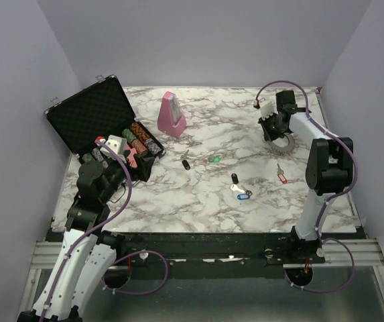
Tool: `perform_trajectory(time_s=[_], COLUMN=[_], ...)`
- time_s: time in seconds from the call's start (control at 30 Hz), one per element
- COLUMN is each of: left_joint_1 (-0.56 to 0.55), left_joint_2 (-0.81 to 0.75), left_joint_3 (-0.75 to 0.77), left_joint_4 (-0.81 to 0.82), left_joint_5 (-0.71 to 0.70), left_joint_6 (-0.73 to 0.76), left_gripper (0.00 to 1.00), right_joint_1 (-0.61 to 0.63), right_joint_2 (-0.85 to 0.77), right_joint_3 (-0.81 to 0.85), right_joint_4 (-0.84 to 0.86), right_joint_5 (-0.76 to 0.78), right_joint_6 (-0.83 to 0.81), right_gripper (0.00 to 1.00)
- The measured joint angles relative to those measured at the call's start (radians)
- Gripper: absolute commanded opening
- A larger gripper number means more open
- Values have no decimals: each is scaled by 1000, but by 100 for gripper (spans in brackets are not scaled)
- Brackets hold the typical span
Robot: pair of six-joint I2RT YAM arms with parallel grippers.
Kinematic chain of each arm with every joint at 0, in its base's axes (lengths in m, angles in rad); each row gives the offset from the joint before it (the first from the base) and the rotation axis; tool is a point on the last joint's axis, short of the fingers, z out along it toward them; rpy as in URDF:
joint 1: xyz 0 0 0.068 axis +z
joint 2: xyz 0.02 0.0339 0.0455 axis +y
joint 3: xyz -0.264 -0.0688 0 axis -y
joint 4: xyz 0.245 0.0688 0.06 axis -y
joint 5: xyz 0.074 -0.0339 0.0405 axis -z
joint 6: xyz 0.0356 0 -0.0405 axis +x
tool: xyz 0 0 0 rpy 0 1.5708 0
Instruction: Put the keys on the keyring
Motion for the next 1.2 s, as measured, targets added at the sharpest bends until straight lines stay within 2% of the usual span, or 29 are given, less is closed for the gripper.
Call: perform_trajectory(time_s=[0.3, 0.53, 0.77, 0.97, 1.13, 1.2], left_joint_1=[5, 5, 7, 8, 10, 10], left_joint_2=[6, 11, 15, 23, 38, 63], left_joint_3=[0, 0, 0, 0, 0, 0], left_joint_4=[0, 0, 0, 0, 4, 9], left_joint_5=[10, 14, 16, 19, 60, 105], left_joint_6=[0, 0, 0, 0, -4, -11], left_gripper=[99, 99, 99, 99, 99, 99], right_joint_1=[5, 76, 112, 111, 110, 110], right_joint_2=[-155, -140, -137, -225, -339, -372], right_joint_3=[-95, -198, -200, -230, -294, -344], right_joint_4=[-62, -79, -87, -101, -125, -158], right_joint_5=[-251, -309, -340, -375, -565, -680], right_joint_6=[-5, -4, 0, -3, -75, -164], right_gripper=[4, 9, 38, 45, 67, 69])
